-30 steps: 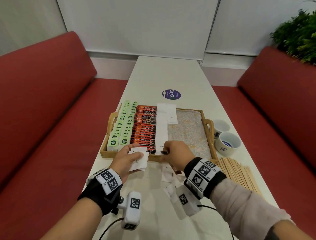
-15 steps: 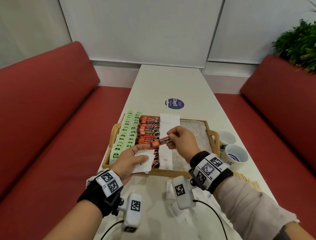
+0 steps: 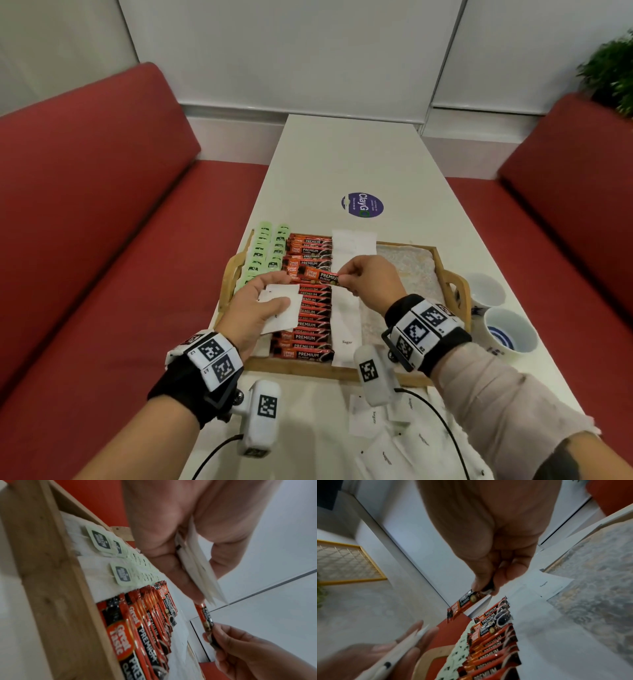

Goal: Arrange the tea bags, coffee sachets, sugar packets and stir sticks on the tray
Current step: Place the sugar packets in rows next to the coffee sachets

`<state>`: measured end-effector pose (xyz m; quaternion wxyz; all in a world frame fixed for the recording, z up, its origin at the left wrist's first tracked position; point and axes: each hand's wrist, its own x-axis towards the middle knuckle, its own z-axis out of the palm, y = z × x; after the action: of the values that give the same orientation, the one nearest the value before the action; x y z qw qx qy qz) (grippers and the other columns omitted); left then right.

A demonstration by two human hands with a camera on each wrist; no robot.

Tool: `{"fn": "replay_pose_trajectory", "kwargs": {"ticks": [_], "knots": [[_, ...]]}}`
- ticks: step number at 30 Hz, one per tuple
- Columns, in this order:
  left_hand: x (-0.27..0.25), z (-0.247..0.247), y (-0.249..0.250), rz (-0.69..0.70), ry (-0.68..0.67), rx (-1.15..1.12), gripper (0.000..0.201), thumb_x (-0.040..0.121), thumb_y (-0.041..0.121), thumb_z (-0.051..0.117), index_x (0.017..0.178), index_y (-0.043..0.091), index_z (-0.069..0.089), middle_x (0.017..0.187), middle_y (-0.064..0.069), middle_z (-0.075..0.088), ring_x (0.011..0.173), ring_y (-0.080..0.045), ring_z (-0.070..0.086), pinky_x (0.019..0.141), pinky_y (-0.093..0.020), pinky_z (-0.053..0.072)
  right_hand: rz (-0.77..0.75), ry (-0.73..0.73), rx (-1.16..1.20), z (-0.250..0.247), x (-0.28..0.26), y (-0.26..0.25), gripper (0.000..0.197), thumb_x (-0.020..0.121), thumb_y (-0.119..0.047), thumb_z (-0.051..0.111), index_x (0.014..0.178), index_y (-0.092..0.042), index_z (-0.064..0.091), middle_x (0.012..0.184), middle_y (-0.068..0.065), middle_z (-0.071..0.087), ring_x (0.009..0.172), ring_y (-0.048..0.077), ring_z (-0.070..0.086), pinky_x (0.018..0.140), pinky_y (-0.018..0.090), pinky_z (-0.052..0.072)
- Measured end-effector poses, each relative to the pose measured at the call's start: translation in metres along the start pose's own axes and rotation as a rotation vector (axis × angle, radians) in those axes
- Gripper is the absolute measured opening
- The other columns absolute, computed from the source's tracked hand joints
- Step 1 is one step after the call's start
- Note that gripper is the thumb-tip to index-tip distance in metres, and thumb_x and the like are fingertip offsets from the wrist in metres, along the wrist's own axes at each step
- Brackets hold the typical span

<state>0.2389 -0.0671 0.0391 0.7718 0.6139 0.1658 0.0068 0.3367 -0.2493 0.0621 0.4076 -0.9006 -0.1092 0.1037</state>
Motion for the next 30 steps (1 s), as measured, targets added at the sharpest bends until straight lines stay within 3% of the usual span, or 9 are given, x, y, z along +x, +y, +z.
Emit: {"fn": "replay_pose_trajectory", "kwargs": {"ticks": [4,7,13,17,22,25,27,30], "knots": [[0.009,-0.011,-0.003,-0.003,0.066,-0.007,0.035,0.085,-0.011,0.056,0.109,0.013,0.061,0.117,-0.008,0.061,0.093,-0.029,0.061,0.05,-0.029,0.054,0.014,0.018,-0.111,0.014,0.021,0.002,0.006,0.085,-0.015,0.068,0.08,-0.015,0.066,0.071,-0.006,0.058,0.069,0.011,0.054,0.067,0.025,0.041],[0.014,-0.016,-0.006,-0.004,0.096,0.011,0.034,0.084,-0.009,0.058,0.1,0.02,0.063,0.118,-0.007,0.062,0.096,-0.029,0.062,0.054,-0.031,0.053,0.019,0.002,-0.163,0.025,0.03,0.001,0.003,0.084,-0.015,0.069,0.081,-0.015,0.068,0.081,-0.004,0.06,0.078,0.013,0.056,0.073,0.026,0.042],[0.018,-0.012,-0.005,0.003,0.128,-0.005,0.032,0.084,-0.013,0.056,0.104,0.011,0.061,0.105,0.006,0.061,0.089,-0.024,0.063,0.068,-0.038,0.055,0.018,-0.088,-0.223,0.04,0.036,-0.003,0.004,0.084,-0.016,0.069,0.088,-0.015,0.071,0.093,0.001,0.068,0.086,0.016,0.06,0.08,0.026,0.046],[0.023,-0.014,-0.009,-0.02,0.127,0.0,0.032,0.084,-0.011,0.058,0.1,0.017,0.063,0.113,-0.007,0.065,0.09,-0.028,0.065,0.064,-0.035,0.053,0.009,-0.103,-0.272,0.044,0.038,-0.004,0.002,0.084,-0.018,0.07,0.085,-0.017,0.069,0.092,0.0,0.069,0.085,0.016,0.06,0.075,0.024,0.043],[0.023,-0.014,-0.007,-0.008,0.133,-0.012,0.03,0.084,-0.011,0.057,0.1,0.013,0.063,0.106,0.001,0.065,0.095,-0.031,0.064,0.081,-0.048,0.053,0.013,-0.128,-0.335,0.043,0.041,-0.006,0.007,0.081,-0.019,0.072,0.084,-0.014,0.068,0.093,0.003,0.069,0.086,0.019,0.062,0.076,0.026,0.046],[0.023,-0.013,-0.006,-0.016,0.126,-0.018,0.029,0.085,-0.009,0.059,0.099,0.016,0.062,0.118,-0.007,0.063,0.101,-0.032,0.063,0.085,-0.049,0.052,0.016,-0.108,-0.289,0.04,0.041,-0.006,0.014,0.08,-0.021,0.074,0.08,-0.015,0.061,0.09,0.001,0.064,0.083,0.018,0.059,0.073,0.027,0.044],[0.025,-0.012,-0.006,0.011,0.15,-0.024,0.031,0.083,-0.008,0.062,0.103,0.017,0.062,0.124,-0.001,0.056,0.105,-0.03,0.062,0.088,-0.05,0.053,-0.012,-0.072,-0.239,0.037,0.038,-0.008,0.014,0.082,-0.023,0.072,0.08,-0.017,0.059,0.086,-0.003,0.06,0.081,0.015,0.057,0.07,0.025,0.041],[0.027,-0.006,-0.002,0.028,0.189,-0.081,0.043,0.083,-0.007,0.063,0.121,0.012,0.053,0.11,0.006,0.056,0.095,-0.022,0.062,0.079,-0.044,0.056,-0.107,-0.051,-0.124,0.03,0.028,-0.019,0.008,0.087,-0.025,0.067,0.083,-0.02,0.061,0.084,-0.006,0.06,0.08,0.011,0.056,0.064,0.02,0.04]]}}
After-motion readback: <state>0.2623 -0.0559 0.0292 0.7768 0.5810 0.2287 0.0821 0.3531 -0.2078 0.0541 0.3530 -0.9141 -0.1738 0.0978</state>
